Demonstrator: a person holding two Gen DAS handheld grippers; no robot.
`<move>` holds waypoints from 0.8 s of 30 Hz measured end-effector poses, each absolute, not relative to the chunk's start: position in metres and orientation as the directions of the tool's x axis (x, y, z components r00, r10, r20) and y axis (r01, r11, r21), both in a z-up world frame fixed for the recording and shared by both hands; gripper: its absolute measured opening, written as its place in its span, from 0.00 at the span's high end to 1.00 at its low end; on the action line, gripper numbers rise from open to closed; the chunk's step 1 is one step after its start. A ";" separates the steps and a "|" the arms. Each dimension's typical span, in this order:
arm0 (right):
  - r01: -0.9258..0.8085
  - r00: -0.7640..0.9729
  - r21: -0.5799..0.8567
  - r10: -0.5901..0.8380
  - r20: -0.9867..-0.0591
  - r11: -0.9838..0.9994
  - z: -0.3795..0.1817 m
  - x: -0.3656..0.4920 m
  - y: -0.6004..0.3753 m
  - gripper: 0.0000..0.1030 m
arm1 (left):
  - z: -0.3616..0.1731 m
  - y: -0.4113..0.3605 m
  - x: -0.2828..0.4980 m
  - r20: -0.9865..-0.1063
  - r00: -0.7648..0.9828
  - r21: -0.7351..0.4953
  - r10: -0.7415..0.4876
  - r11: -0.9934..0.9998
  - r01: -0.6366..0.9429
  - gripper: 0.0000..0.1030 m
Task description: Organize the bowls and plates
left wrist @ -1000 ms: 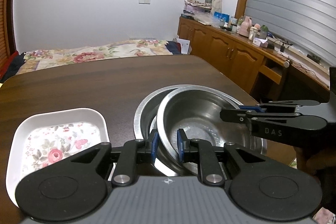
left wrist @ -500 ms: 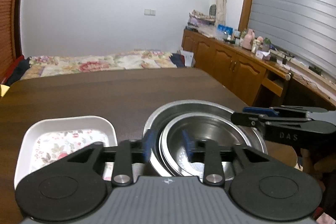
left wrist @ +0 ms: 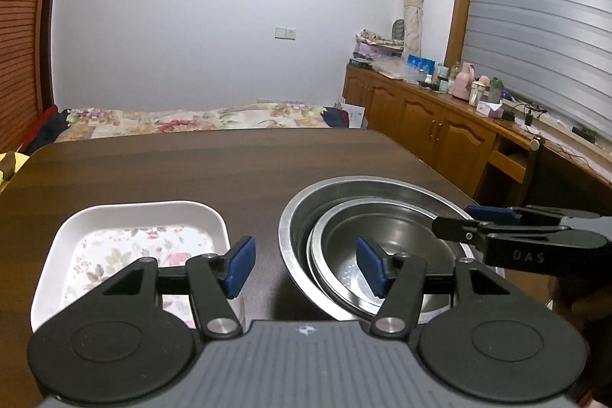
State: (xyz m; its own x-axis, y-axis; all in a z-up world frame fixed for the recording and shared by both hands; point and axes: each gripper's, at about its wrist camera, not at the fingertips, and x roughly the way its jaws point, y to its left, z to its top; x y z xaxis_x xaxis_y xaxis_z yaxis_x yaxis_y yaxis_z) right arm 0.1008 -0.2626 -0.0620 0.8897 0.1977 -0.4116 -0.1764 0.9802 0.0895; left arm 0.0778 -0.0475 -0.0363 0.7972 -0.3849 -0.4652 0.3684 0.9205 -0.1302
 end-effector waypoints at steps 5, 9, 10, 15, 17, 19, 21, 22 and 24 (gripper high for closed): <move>-0.177 0.886 0.109 0.206 -0.415 0.978 -0.066 0.103 -0.262 0.46 | -0.040 -0.050 0.079 -0.477 0.787 -0.140 -0.391 0.918 0.371 0.47; -0.184 0.885 0.121 0.218 -0.412 0.976 -0.068 0.103 -0.261 0.46 | -0.044 -0.052 0.080 -0.490 0.777 -0.152 -0.396 0.916 0.372 0.51; -0.184 0.884 0.124 0.219 -0.413 0.975 -0.069 0.103 -0.260 0.46 | -0.044 -0.052 0.080 -0.492 0.774 -0.156 -0.399 0.915 0.372 0.52; -0.181 0.880 0.150 0.228 -0.417 0.972 -0.073 0.104 -0.261 0.46 | -0.047 -0.053 0.081 -0.501 0.766 -0.165 -0.403 0.913 0.373 0.53; -0.180 0.880 0.156 0.230 -0.416 0.971 -0.074 0.104 -0.261 0.46 | -0.048 -0.054 0.080 -0.504 0.763 -0.166 -0.404 0.913 0.374 0.53; -0.183 0.879 0.159 0.234 -0.415 0.970 -0.074 0.103 -0.261 0.46 | -0.048 -0.055 0.080 -0.506 0.761 -0.169 -0.407 0.912 0.375 0.54; -0.184 0.878 0.164 0.237 -0.416 0.969 -0.075 0.103 -0.260 0.46 | -0.049 -0.055 0.079 -0.507 0.758 -0.172 -0.409 0.910 0.376 0.54; -0.185 0.878 0.164 0.238 -0.416 0.969 -0.075 0.102 -0.260 0.46 | -0.049 -0.055 0.079 -0.508 0.758 -0.172 -0.410 0.910 0.377 0.54; -0.186 0.877 0.163 0.239 -0.416 0.969 -0.076 0.102 -0.259 0.46 | -0.049 -0.056 0.080 -0.509 0.756 -0.174 -0.412 0.909 0.379 0.55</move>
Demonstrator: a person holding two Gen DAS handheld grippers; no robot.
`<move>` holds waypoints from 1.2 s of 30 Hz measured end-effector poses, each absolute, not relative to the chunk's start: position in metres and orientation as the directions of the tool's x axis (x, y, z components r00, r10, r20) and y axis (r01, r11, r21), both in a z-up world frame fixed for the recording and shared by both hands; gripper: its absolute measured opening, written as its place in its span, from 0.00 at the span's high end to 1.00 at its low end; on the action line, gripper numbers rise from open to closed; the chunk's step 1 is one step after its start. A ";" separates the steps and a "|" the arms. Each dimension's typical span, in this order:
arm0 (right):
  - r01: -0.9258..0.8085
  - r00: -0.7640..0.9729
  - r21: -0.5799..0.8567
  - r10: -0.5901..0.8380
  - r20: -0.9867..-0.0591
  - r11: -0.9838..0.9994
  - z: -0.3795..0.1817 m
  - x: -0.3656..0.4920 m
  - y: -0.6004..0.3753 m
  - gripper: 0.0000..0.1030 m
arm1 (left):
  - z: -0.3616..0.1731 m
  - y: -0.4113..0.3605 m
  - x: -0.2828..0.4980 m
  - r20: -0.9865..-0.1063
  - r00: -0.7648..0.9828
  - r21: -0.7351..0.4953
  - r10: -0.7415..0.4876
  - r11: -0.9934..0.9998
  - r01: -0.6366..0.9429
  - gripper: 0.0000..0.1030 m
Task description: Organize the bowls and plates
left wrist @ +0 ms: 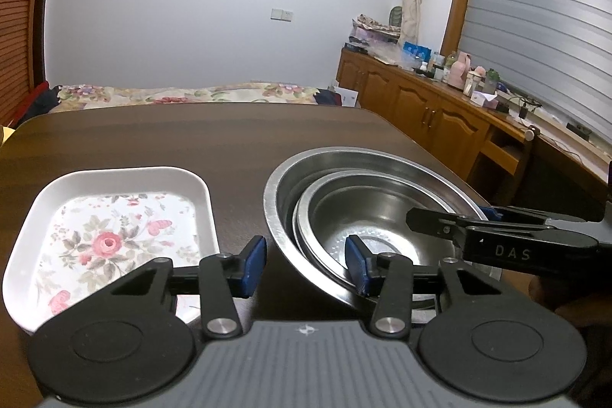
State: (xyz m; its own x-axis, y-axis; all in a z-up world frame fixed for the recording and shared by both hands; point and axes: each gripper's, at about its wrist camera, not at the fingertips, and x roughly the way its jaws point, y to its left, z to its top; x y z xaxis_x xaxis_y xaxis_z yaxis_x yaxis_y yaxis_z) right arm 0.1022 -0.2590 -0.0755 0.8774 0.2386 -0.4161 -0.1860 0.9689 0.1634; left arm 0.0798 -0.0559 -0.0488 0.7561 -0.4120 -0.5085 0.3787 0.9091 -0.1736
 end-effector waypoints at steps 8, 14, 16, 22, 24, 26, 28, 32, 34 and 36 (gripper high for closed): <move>-0.197 0.876 0.164 0.249 -0.414 0.967 -0.078 0.102 -0.255 0.46 | -0.050 -0.057 0.080 -0.508 0.749 -0.185 -0.426 0.903 0.388 0.60; -0.202 0.876 0.174 0.257 -0.407 0.964 -0.078 0.101 -0.257 0.50 | -0.050 -0.058 0.080 -0.509 0.746 -0.188 -0.430 0.901 0.391 0.64; -0.208 0.875 0.177 0.264 -0.406 0.962 -0.078 0.102 -0.257 0.53 | -0.050 -0.058 0.080 -0.510 0.746 -0.188 -0.428 0.902 0.389 0.66; -0.201 0.875 0.188 0.263 -0.407 0.961 -0.079 0.101 -0.260 0.61 | -0.049 -0.059 0.080 -0.516 0.746 -0.182 -0.422 0.905 0.386 0.67; -0.202 0.874 0.205 0.271 -0.404 0.958 -0.079 0.101 -0.262 0.64 | -0.049 -0.059 0.079 -0.514 0.748 -0.182 -0.420 0.905 0.384 0.67; -0.205 0.874 0.221 0.280 -0.397 0.954 -0.079 0.101 -0.265 0.66 | -0.048 -0.059 0.078 -0.511 0.752 -0.179 -0.417 0.907 0.381 0.67; -0.209 0.876 0.226 0.285 -0.390 0.951 -0.078 0.100 -0.266 0.67 | -0.047 -0.057 0.078 -0.510 0.750 -0.191 -0.421 0.905 0.379 0.67; -0.215 0.877 0.232 0.292 -0.382 0.949 -0.075 0.099 -0.265 0.68 | -0.042 -0.055 0.075 -0.496 0.759 -0.186 -0.421 0.906 0.381 0.67; -0.217 0.880 0.234 0.294 -0.373 0.948 -0.073 0.098 -0.264 0.68 | -0.039 -0.054 0.073 -0.489 0.764 -0.181 -0.422 0.905 0.384 0.67; -0.221 0.882 0.236 0.297 -0.366 0.946 -0.071 0.098 -0.264 0.68 | -0.035 -0.052 0.072 -0.479 0.768 -0.179 -0.425 0.904 0.388 0.67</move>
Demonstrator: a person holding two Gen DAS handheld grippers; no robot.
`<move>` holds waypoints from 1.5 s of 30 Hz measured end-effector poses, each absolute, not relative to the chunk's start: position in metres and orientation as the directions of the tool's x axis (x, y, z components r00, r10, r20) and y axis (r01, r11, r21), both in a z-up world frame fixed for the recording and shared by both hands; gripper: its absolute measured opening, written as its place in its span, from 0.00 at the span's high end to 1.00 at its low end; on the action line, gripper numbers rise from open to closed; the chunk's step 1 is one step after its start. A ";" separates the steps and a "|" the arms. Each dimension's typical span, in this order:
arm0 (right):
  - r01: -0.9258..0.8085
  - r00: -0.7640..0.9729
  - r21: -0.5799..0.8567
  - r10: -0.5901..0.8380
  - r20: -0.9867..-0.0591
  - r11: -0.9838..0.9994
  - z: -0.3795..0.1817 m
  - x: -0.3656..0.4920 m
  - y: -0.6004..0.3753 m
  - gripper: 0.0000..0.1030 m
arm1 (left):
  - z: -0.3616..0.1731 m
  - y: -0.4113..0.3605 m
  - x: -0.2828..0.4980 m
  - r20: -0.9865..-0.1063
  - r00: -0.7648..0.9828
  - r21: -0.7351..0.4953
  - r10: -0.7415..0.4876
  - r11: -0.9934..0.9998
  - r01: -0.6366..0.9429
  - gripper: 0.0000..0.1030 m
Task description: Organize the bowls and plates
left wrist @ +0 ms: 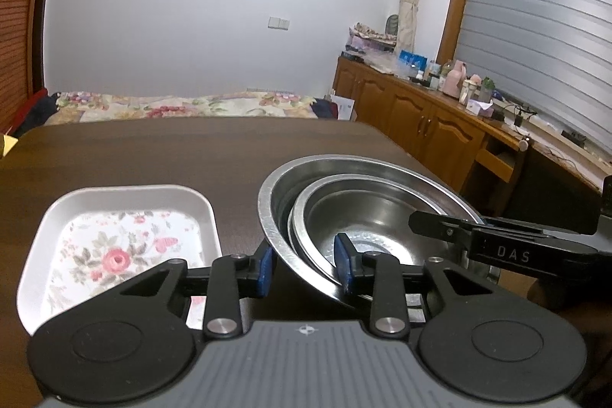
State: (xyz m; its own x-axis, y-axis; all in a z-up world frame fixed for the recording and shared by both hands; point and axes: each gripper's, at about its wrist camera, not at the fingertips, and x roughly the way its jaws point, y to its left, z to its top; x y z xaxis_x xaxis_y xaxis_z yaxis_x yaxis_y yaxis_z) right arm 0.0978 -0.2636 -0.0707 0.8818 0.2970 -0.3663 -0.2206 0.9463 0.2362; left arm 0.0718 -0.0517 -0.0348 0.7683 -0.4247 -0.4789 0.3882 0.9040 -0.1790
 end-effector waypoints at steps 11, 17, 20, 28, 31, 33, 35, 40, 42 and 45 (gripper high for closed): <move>-0.254 0.897 0.240 0.321 -0.304 0.937 -0.045 0.090 -0.255 0.68 | -0.003 -0.028 0.057 -0.404 0.807 -0.140 -0.430 0.901 0.410 0.67; -0.289 0.898 0.239 0.349 -0.269 0.927 -0.032 0.090 -0.243 0.68 | 0.013 -0.014 0.051 -0.379 0.831 -0.103 -0.406 0.911 0.399 0.67; -0.306 0.894 0.240 0.364 -0.260 0.921 -0.028 0.091 -0.237 0.68 | 0.018 -0.004 0.048 -0.375 0.839 -0.098 -0.395 0.917 0.388 0.67; -0.354 0.875 0.224 0.406 -0.263 0.908 -0.025 0.094 -0.211 0.68 | 0.021 0.025 0.046 -0.369 0.861 -0.100 -0.350 0.936 0.337 0.67; -0.372 0.865 0.216 0.422 -0.272 0.903 -0.025 0.099 -0.201 0.68 | 0.019 0.037 0.048 -0.370 0.867 -0.111 -0.333 0.943 0.315 0.67; -0.387 0.857 0.206 0.433 -0.280 0.899 -0.026 0.101 -0.193 0.68 | 0.017 0.045 0.049 -0.369 0.874 -0.115 -0.316 0.949 0.294 0.67; -0.402 0.848 0.194 0.444 -0.289 0.895 -0.025 0.102 -0.184 0.68 | 0.017 0.050 0.050 -0.373 0.876 -0.119 -0.305 0.952 0.281 0.67; -0.428 0.830 0.186 0.466 -0.306 0.884 -0.026 0.107 -0.171 0.68 | 0.011 0.063 0.052 -0.380 0.880 -0.131 -0.283 0.959 0.251 0.67; -0.436 0.823 0.187 0.474 -0.314 0.880 -0.027 0.108 -0.167 0.68 | 0.008 0.066 0.052 -0.385 0.882 -0.129 -0.273 0.962 0.241 0.67; -0.445 0.814 0.185 0.482 -0.323 0.876 -0.031 0.111 -0.160 0.68 | -0.001 0.072 0.053 -0.401 0.878 -0.128 -0.261 0.965 0.229 0.67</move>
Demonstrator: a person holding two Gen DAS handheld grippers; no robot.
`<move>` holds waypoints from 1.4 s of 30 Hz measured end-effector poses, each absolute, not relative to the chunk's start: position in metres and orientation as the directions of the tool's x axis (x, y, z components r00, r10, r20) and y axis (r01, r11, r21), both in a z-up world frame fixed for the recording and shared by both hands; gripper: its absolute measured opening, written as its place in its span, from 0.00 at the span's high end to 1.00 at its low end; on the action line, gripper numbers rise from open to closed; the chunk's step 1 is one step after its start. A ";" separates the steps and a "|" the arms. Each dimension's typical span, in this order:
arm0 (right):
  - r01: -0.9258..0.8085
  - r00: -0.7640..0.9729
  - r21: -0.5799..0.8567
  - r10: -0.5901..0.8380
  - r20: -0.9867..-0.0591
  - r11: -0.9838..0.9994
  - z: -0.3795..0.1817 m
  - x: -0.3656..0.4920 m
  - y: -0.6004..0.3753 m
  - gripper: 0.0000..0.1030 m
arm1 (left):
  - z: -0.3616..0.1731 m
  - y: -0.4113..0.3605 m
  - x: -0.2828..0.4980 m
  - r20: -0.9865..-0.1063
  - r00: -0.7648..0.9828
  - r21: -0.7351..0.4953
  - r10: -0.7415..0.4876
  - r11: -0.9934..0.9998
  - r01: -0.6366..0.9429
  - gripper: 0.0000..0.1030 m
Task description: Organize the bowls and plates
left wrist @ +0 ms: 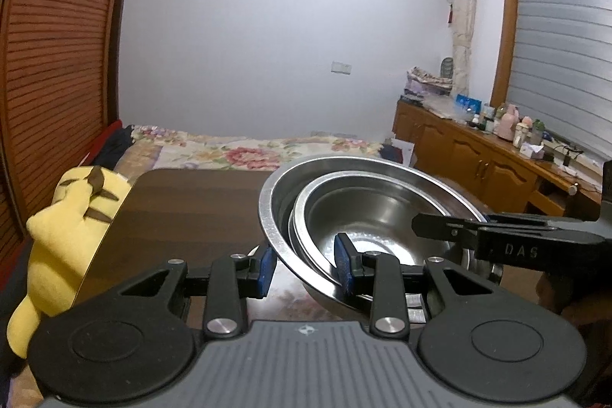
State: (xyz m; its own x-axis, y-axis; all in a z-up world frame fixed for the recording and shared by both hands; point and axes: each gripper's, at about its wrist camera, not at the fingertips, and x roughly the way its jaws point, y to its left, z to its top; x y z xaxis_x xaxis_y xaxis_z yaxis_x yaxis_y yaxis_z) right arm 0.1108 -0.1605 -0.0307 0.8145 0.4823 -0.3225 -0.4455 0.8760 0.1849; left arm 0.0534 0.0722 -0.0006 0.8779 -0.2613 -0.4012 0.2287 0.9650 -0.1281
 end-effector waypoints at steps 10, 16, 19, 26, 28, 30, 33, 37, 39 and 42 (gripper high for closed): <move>-0.451 0.788 0.167 0.479 -0.386 0.877 -0.052 0.122 -0.143 0.68 | -0.029 0.086 0.061 -0.433 0.865 -0.169 -0.254 0.965 0.199 0.66; -0.445 0.783 0.164 0.472 -0.405 0.880 -0.055 0.120 -0.139 0.68 | -0.031 0.086 0.063 -0.443 0.860 -0.170 -0.253 0.966 0.196 0.66; -0.445 0.783 0.162 0.470 -0.407 0.881 -0.054 0.119 -0.138 0.68 | -0.034 0.085 0.065 -0.451 0.856 -0.170 -0.251 0.966 0.194 0.66; -0.433 0.777 0.165 0.460 -0.431 0.886 -0.057 0.123 -0.137 0.68 | -0.034 0.081 0.069 -0.460 0.853 -0.164 -0.248 0.967 0.193 0.66; -0.433 0.776 0.166 0.460 -0.432 0.886 -0.058 0.125 -0.136 0.68 | -0.034 0.081 0.069 -0.460 0.853 -0.164 -0.247 0.968 0.192 0.66; -0.433 0.775 0.166 0.460 -0.433 0.886 -0.057 0.126 -0.135 0.67 | -0.033 0.080 0.069 -0.460 0.854 -0.158 -0.243 0.969 0.191 0.66; -0.436 0.774 0.163 0.461 -0.434 0.885 -0.058 0.126 -0.134 0.67 | -0.033 0.080 0.069 -0.460 0.854 -0.156 -0.241 0.969 0.190 0.66; -0.440 0.772 0.152 0.460 -0.439 0.885 -0.058 0.126 -0.134 0.65 | -0.032 0.078 0.070 -0.464 0.854 -0.148 -0.234 0.971 0.186 0.66; -0.446 0.773 0.135 0.457 -0.440 0.885 -0.059 0.125 -0.133 0.60 | -0.032 0.076 0.069 -0.466 0.855 -0.140 -0.227 0.973 0.182 0.66; -0.451 0.778 0.106 0.448 -0.440 0.886 -0.058 0.122 -0.131 0.56 | -0.032 0.074 0.069 -0.469 0.856 -0.130 -0.217 0.976 0.176 0.65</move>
